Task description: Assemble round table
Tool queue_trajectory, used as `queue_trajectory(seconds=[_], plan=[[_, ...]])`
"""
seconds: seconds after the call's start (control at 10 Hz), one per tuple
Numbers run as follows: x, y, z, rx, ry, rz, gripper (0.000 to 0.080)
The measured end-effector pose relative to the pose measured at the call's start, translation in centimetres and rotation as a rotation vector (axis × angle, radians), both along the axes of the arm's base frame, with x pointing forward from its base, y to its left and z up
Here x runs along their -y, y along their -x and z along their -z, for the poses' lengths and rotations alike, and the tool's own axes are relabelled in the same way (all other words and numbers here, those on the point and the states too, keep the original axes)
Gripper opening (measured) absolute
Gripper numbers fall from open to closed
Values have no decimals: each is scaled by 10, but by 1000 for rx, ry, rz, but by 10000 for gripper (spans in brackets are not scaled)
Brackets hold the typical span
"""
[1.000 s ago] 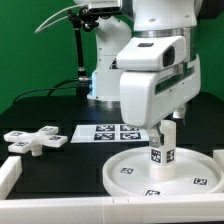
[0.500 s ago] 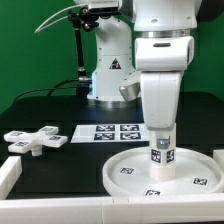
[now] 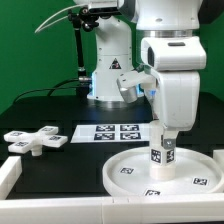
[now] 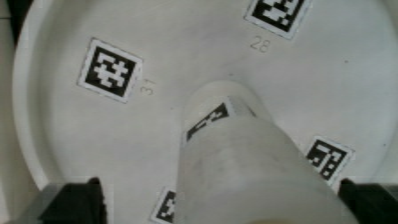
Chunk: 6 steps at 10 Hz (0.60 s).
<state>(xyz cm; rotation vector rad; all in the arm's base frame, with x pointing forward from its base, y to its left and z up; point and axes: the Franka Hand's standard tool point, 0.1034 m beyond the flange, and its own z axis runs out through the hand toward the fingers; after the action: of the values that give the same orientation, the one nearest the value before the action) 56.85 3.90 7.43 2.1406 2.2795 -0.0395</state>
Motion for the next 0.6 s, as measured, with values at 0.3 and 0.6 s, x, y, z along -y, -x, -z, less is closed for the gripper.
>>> queue_trajectory(seconds=[0.3,0.6], plan=[[1,0,0,-4,25,-174,648],[1,1,1,-5,25,-166,467]])
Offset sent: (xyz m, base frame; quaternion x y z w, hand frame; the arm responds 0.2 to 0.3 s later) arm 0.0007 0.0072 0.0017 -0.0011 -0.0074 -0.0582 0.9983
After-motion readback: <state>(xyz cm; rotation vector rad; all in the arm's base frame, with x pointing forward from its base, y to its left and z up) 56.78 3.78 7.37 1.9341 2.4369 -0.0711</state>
